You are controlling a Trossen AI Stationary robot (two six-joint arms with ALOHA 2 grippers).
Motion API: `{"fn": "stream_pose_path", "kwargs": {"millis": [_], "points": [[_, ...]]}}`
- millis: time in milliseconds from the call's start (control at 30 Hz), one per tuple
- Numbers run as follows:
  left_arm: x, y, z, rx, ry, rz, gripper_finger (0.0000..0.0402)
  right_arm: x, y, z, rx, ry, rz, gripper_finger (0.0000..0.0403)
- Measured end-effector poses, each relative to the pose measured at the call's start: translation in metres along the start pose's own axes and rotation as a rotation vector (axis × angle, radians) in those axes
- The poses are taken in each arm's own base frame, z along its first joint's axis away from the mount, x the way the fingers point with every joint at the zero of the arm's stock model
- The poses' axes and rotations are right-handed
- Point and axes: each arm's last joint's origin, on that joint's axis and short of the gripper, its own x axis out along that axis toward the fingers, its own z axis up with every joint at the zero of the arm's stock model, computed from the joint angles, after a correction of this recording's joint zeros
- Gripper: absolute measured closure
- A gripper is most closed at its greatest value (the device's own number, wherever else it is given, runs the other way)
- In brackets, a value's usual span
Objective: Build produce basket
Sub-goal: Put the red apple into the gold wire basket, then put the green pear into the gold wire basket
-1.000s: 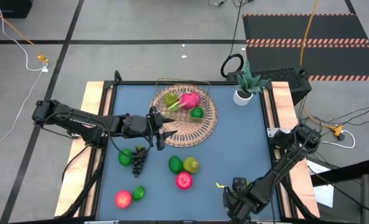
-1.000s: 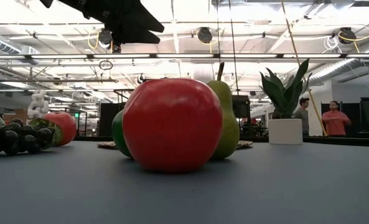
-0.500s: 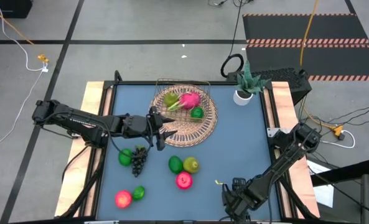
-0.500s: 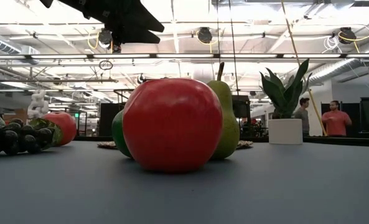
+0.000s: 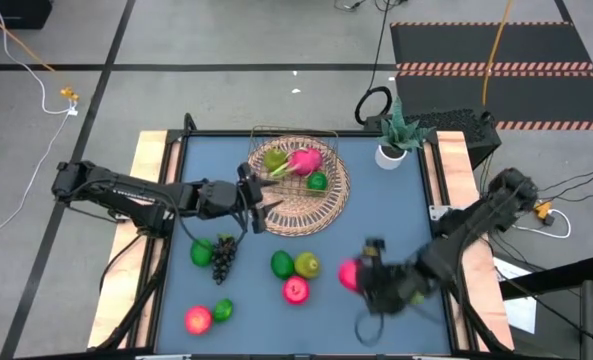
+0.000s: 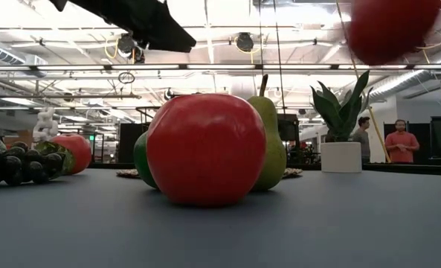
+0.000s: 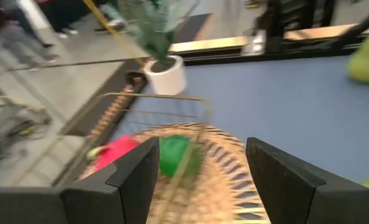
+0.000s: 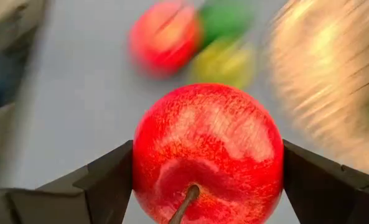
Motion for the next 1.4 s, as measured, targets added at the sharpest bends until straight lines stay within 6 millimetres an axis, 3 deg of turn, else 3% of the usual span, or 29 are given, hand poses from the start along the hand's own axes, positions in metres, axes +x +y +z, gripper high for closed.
{"fn": "stream_pose_path", "kwargs": {"millis": [167,300,500,633,767,933,1133,1400], "points": [[-0.001,0.015,-0.001,-0.03,0.029,0.094,0.0158,0.012,-0.072,0.048,-0.047,-0.224,-0.168,0.0063],[-0.007,0.026,-0.004,-0.001,0.084,0.133,0.0158,0.032,-0.144,0.075,0.048,-0.361,-0.152,0.0063],[-0.016,0.044,-0.019,0.042,0.237,0.191,0.0158,0.074,-0.236,0.072,0.191,-0.369,-0.306,0.0059],[-0.014,0.052,-0.021,0.031,0.262,0.221,0.0158,0.099,-0.271,0.059,0.233,-0.313,-0.29,0.0053],[-0.01,0.06,-0.023,0.039,0.269,0.243,0.0158,0.119,-0.285,0.045,0.276,-0.231,-0.28,0.0046],[-0.01,0.07,-0.022,0.007,0.251,0.281,0.0158,0.129,-0.294,0.03,0.3,-0.118,-0.279,0.0029],[-0.009,0.072,-0.019,-0.056,0.212,0.294,0.0158,0.121,-0.288,0.029,0.293,-0.076,-0.263,0.0006],[-0.01,0.066,-0.017,-0.133,0.189,0.254,0.0158,0.098,-0.273,0.041,0.264,-0.145,-0.251,0.0005]]}}
